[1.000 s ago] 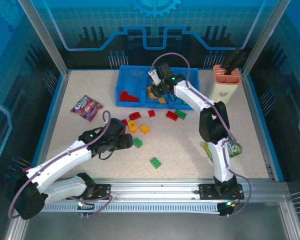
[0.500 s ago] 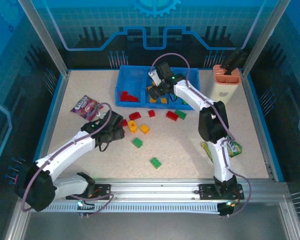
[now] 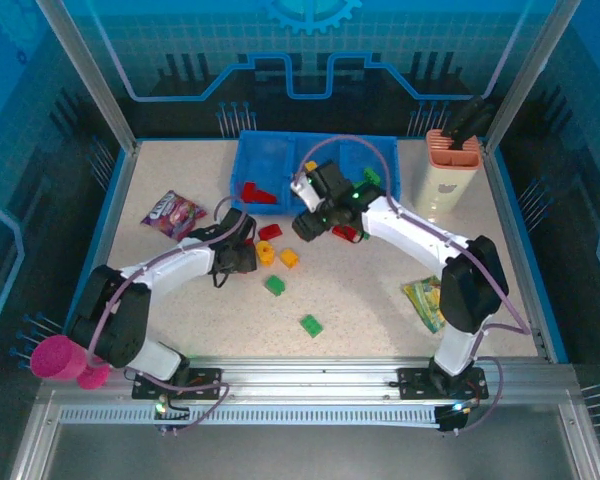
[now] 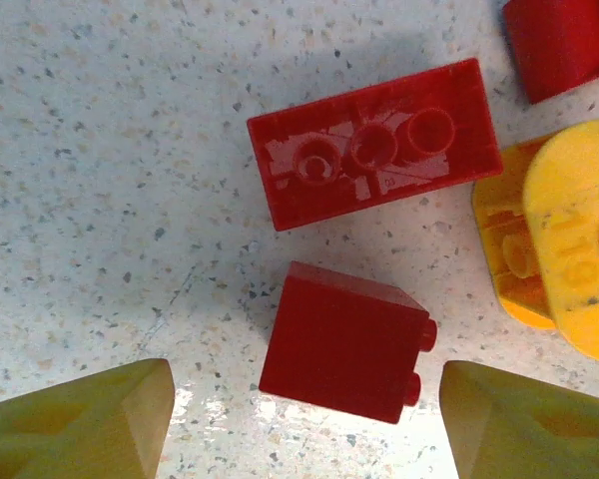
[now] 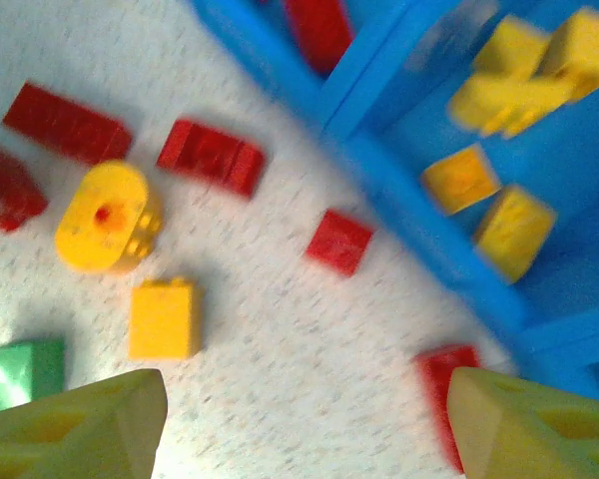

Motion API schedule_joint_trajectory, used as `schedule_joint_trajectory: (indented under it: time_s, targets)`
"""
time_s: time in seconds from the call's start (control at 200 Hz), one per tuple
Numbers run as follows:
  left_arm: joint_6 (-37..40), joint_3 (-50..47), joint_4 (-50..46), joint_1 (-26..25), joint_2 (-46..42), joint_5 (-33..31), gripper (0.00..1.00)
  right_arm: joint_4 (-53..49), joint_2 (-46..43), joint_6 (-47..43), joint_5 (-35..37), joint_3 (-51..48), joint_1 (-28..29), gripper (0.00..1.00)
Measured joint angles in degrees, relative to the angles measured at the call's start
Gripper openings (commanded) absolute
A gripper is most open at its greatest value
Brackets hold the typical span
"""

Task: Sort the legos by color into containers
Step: Place the lego in the container, then pick up the lego from the middle-left of the table.

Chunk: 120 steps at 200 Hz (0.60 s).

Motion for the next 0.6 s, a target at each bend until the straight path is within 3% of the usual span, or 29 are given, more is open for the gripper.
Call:
schedule_joint_trajectory:
  time_s: [0.235, 0.6]
  targets:
    - [0.46, 0.35, 2.08, 0.00, 5.29, 1.79, 0.65, -0.59, -3.23, 5.38, -1.46, -9.38, 2.10, 0.75]
    - [1.97, 2.14, 4.63, 0.00, 9.16, 3.87, 0.30, -0.37, -4.11, 9.11, -1.90, -10.91, 4.00, 0.75]
